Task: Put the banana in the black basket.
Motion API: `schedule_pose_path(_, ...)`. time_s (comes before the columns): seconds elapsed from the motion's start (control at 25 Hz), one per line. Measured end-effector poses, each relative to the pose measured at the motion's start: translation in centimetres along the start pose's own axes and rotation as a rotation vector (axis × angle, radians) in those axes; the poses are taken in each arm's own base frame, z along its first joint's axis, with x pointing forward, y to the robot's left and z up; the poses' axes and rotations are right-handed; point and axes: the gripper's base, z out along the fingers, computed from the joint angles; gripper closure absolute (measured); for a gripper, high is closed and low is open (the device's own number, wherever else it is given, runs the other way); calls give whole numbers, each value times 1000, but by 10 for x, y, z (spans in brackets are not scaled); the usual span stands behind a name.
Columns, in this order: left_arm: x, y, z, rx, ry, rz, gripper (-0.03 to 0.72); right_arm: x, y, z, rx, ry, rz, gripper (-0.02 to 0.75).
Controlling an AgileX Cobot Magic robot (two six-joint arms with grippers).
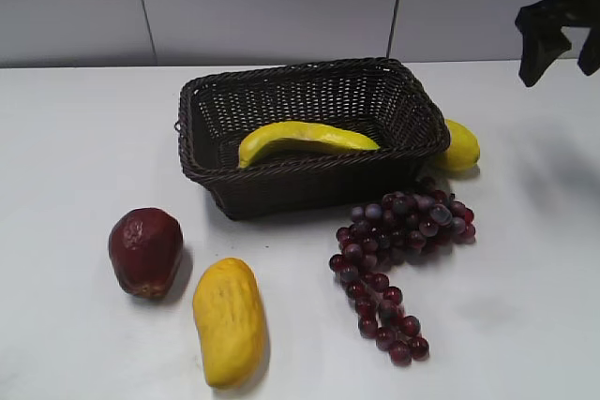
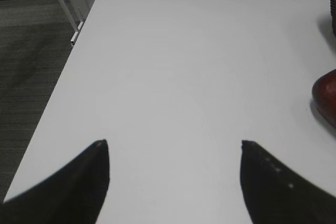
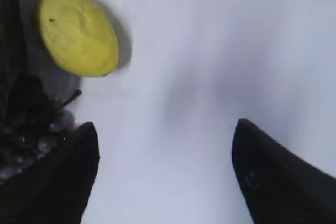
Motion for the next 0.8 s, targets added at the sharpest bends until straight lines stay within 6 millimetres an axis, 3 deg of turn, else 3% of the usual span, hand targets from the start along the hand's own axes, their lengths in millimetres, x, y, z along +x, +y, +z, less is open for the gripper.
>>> schedule_pose_path(0.24, 0, 0, 0, 0, 0, 0, 113, 46, 6, -52, 6, -49, -1, 146)
schedule_pose_path(0.4, 0, 0, 0, 0, 0, 0, 113, 90, 12, -78, 10, -65, -2, 146)
schedule_pose_path(0.56, 0, 0, 0, 0, 0, 0, 113, 135, 17, -85, 8, -51, 2, 147)
schedule_pose_path(0.8, 0, 0, 0, 0, 0, 0, 113, 201, 24, -78, 10, -62, 25, 147)
